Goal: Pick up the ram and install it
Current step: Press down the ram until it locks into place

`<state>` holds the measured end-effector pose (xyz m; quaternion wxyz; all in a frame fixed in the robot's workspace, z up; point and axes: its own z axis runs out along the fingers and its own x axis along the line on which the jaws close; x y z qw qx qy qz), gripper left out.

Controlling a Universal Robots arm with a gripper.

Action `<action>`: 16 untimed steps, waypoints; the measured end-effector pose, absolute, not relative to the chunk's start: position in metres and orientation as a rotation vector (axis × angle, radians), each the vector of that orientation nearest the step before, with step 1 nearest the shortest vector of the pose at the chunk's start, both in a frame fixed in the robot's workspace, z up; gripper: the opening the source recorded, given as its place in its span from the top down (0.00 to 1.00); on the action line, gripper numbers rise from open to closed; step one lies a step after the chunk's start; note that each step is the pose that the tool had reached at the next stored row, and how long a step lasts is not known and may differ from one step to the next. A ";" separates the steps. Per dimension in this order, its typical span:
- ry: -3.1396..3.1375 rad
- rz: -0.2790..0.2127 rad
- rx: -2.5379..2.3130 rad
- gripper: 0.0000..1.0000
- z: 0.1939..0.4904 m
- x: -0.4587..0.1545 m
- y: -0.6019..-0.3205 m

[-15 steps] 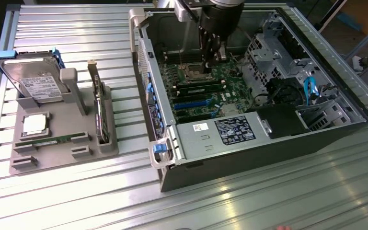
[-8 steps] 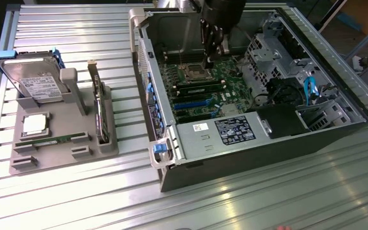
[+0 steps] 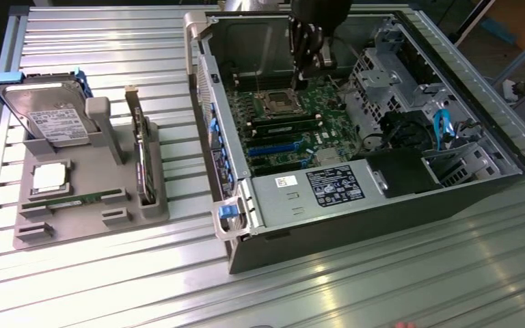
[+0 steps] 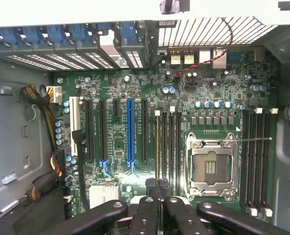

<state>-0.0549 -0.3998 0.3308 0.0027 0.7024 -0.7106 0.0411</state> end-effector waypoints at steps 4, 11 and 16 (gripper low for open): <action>-2.228 0.129 2.203 0.89 0.345 -0.055 -0.400; -2.228 0.130 2.203 0.89 0.361 -0.055 -0.400; -2.228 0.130 2.202 0.89 0.375 -0.055 -0.399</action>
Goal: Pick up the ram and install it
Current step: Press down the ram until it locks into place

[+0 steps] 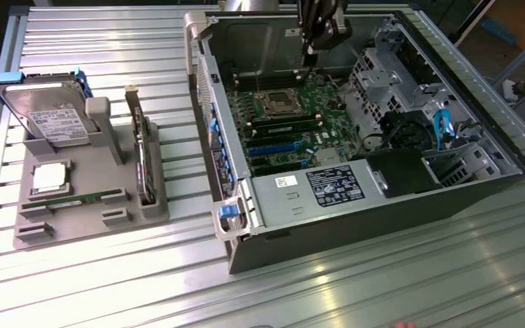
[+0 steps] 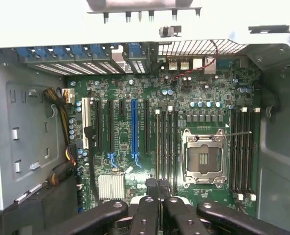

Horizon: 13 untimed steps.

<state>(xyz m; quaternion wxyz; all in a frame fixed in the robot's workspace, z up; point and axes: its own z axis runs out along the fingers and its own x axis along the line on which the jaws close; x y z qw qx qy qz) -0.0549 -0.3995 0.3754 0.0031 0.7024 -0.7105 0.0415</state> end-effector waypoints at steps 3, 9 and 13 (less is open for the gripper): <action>-2.228 0.131 2.202 0.89 0.382 -0.055 -0.399; -2.227 0.132 2.202 0.89 0.395 -0.055 -0.399; -2.227 0.133 2.201 0.89 0.401 -0.055 -0.399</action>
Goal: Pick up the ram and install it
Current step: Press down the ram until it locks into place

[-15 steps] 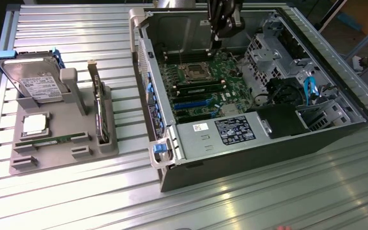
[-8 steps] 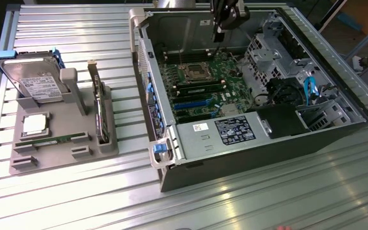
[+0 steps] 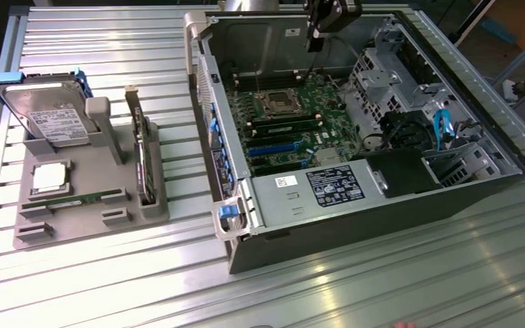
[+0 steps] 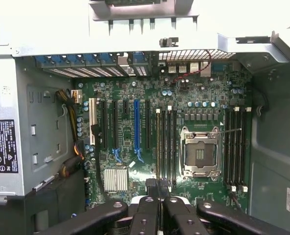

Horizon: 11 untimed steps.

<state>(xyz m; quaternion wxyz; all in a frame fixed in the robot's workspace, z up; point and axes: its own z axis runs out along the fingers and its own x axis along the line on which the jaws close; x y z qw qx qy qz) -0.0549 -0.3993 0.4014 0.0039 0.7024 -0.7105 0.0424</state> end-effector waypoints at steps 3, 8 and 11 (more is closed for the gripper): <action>-2.226 0.133 2.201 0.89 0.402 -0.055 -0.399; -2.226 0.133 2.201 0.89 0.402 -0.055 -0.399; -2.226 0.133 2.201 0.89 0.401 -0.055 -0.399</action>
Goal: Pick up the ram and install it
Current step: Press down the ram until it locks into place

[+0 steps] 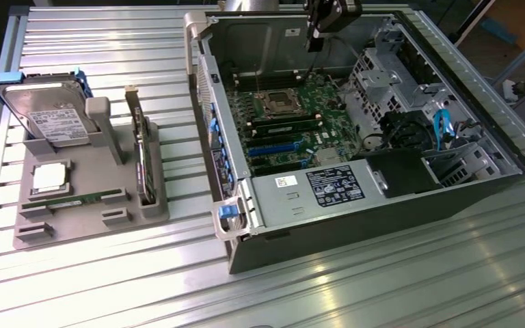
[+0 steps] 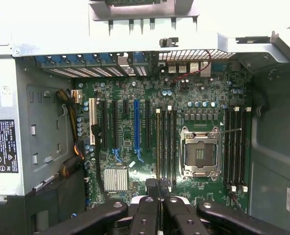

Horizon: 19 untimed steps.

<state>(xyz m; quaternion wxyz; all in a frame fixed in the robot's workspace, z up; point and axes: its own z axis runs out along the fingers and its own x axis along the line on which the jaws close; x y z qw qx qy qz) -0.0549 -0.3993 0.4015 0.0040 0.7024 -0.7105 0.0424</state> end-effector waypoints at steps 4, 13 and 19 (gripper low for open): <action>-2.230 0.133 2.197 0.89 0.402 -0.055 -0.399; -2.459 0.130 1.922 0.89 0.401 -0.055 -0.399; -2.611 0.127 1.698 0.89 0.401 -0.055 -0.399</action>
